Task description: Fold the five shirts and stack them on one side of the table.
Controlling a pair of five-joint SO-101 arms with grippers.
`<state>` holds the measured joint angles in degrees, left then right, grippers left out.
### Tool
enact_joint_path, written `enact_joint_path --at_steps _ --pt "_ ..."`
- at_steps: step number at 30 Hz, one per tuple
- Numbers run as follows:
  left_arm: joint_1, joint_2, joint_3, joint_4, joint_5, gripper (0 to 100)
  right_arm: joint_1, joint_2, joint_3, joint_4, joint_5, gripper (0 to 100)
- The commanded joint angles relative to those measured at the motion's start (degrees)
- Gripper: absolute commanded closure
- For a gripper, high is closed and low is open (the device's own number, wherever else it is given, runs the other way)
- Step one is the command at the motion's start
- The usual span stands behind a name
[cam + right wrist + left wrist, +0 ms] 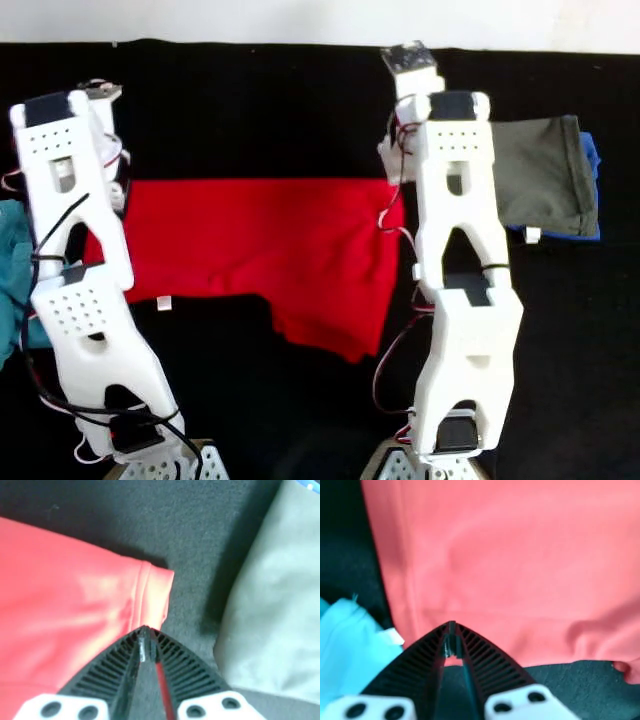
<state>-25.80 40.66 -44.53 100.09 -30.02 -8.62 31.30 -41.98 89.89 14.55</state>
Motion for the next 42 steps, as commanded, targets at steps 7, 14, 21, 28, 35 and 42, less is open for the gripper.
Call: enact_joint_path --at_steps 7,14,21,28,35,42 --pt "-5.4 -12.2 23.6 -7.0 -3.0 99 -5.4 -10.4 -2.7 7.1 -0.4 99.2" --pt "-6.1 -24.2 50.5 -26.8 -2.6 99 -13.2 -18.1 0.0 11.2 -1.8 99.2" --pt "-6.1 -29.4 67.6 -48.7 4.7 99 -25.6 -27.5 23.4 7.7 -2.7 99.2" --pt "-5.8 -29.3 70.2 -53.0 12.0 99 -30.9 -28.6 50.9 -4.9 2.0 98.1" --pt "-5.7 -29.2 70.4 -53.1 12.0 99 -33.2 -25.8 54.2 -5.8 2.5 74.8" --pt "-5.7 -29.2 70.5 -53.1 12.0 99 -38.4 -19.4 54.1 -7.5 2.5 75.5"
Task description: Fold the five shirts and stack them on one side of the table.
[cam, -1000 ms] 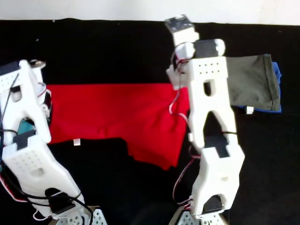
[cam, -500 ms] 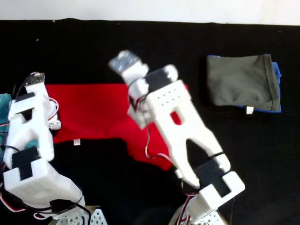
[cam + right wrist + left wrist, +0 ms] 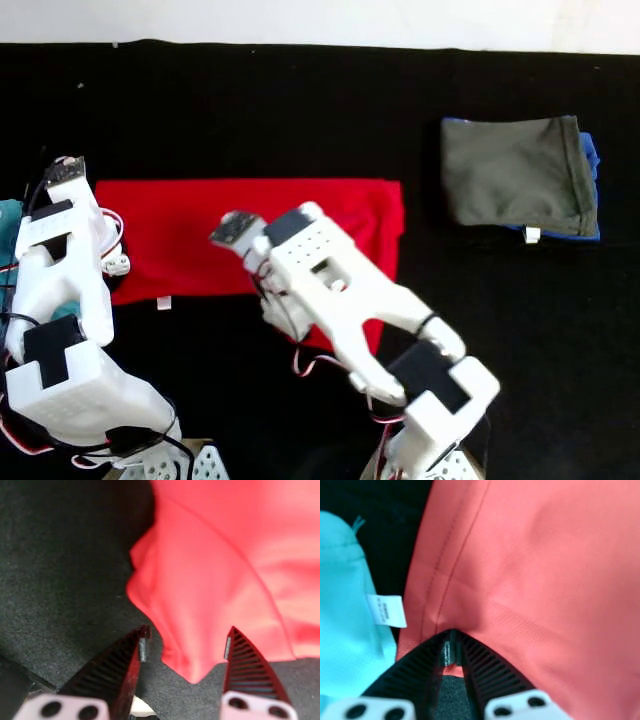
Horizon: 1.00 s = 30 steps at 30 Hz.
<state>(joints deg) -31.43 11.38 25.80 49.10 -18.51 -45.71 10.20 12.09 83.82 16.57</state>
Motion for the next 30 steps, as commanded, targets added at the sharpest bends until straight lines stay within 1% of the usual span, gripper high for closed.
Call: enact_joint_path --at_steps 1,3,6,9,11,13,16,18,20,25,30 --pt "0.0 0.0 0.1 -2.1 0.4 99 -1.2 3.1 0.0 -2.2 0.4 75.5" --pt "0.0 0.0 0.1 -2.1 0.4 99 -0.8 5.8 0.0 -3.8 0.4 75.5" --pt "0.0 0.0 0.1 -2.1 0.4 99 1.5 9.2 0.0 -7.3 0.5 75.6" --pt "0.0 0.0 0.1 -2.1 0.4 99 5.5 11.7 0.0 -10.7 4.0 75.7" --pt "0.0 0.0 0.1 -2.1 0.4 99 8.1 12.7 0.0 -12.2 4.7 76.7" --pt "0.0 0.0 0.2 -2.6 0.5 99 10.1 12.8 0.0 -13.1 5.0 83.5" --pt "0.0 0.0 0.2 -2.7 0.5 99 11.2 12.7 -1.6 -12.9 4.9 99.8" --pt "0.0 0.0 0.2 -2.7 0.5 99 11.6 12.7 -3.7 -10.5 4.8 97.7" --pt "0.0 0.0 0.2 -2.7 0.5 99 11.6 12.7 -7.5 -7.6 4.8 99.5" --pt "0.0 0.0 0.2 -2.7 0.5 99 11.9 12.7 -18.9 1.5 5.1 99.2" --pt "0.0 0.0 0.2 -2.7 0.5 99 12.9 12.9 -30.4 8.0 5.2 99.2"
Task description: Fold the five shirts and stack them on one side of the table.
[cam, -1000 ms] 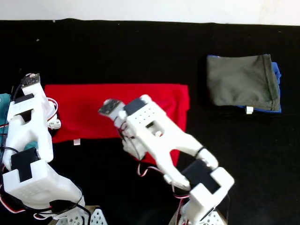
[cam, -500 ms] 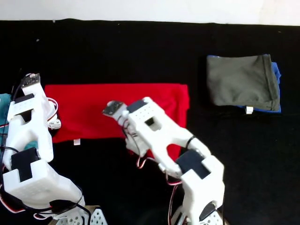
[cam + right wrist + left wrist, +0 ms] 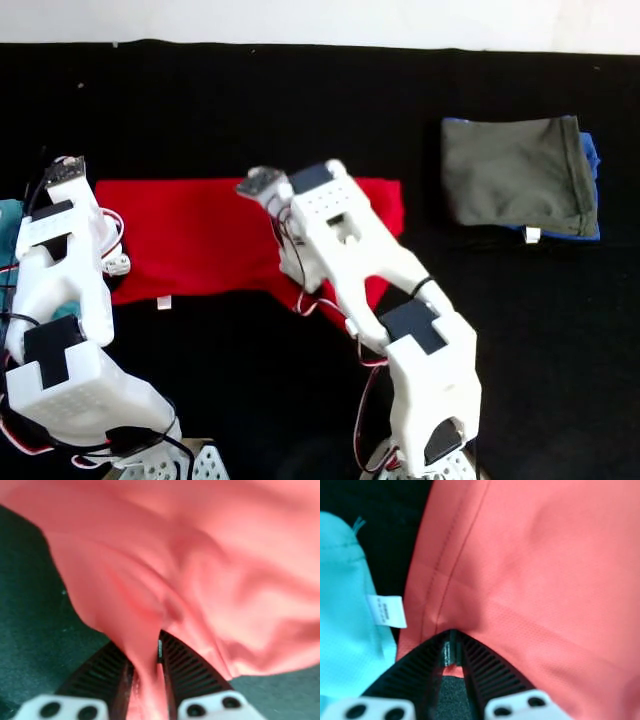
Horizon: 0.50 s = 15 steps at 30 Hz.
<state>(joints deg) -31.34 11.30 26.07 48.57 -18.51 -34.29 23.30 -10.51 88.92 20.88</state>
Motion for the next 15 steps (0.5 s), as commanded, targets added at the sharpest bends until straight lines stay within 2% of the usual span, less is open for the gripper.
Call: enact_joint_path --at_steps 1,5,11,15 --pt "-0.1 0.1 0.0 -2.2 0.5 99 2.2 0.0 -10.2 3.2 0.9 99.2" --pt "-0.1 0.1 0.0 -2.2 0.5 99 6.7 3.1 -16.9 2.2 0.9 99.1" --pt "-0.1 0.1 0.0 -2.2 0.5 99 10.0 16.6 -31.8 2.1 0.6 98.1" --pt "-0.1 0.1 0.0 -2.2 0.5 99 10.6 24.6 -43.5 2.5 -1.4 82.2"
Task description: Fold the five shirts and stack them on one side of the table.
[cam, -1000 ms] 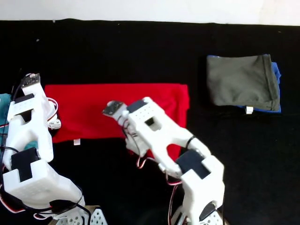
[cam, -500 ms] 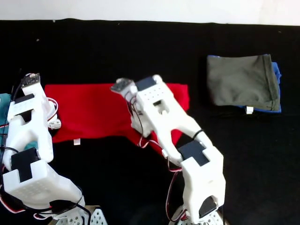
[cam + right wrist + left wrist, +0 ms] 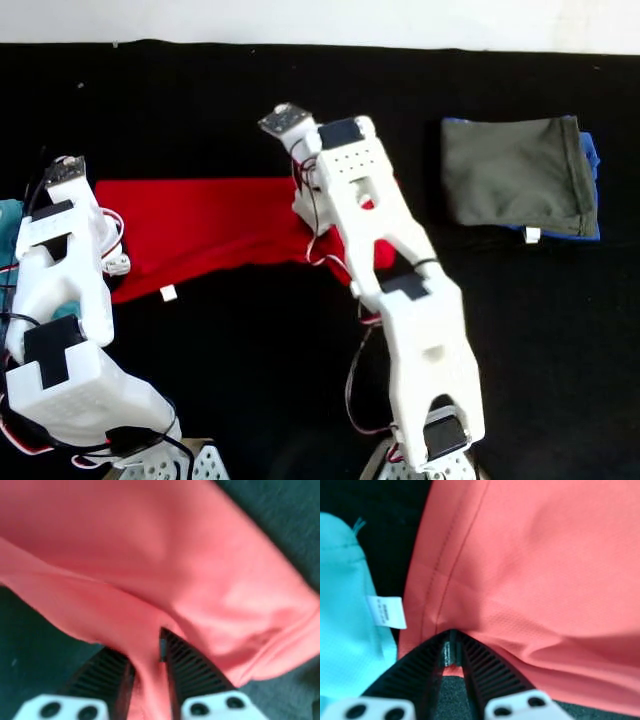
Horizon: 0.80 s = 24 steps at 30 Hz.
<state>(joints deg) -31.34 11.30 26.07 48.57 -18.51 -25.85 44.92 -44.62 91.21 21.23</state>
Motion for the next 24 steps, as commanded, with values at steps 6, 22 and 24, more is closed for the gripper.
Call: enact_joint_path --at_steps 6,22,24 --pt "-0.1 0.1 0.0 -2.2 0.5 99 5.1 10.5 -26.8 0.3 -12.6 76.4" --pt "-0.1 0.1 0.0 -2.2 0.5 99 0.8 10.9 -34.9 10.1 -13.7 98.2" --pt "-0.1 0.1 0.0 -2.2 0.5 99 -1.8 10.9 -32.0 10.1 -12.5 98.0"
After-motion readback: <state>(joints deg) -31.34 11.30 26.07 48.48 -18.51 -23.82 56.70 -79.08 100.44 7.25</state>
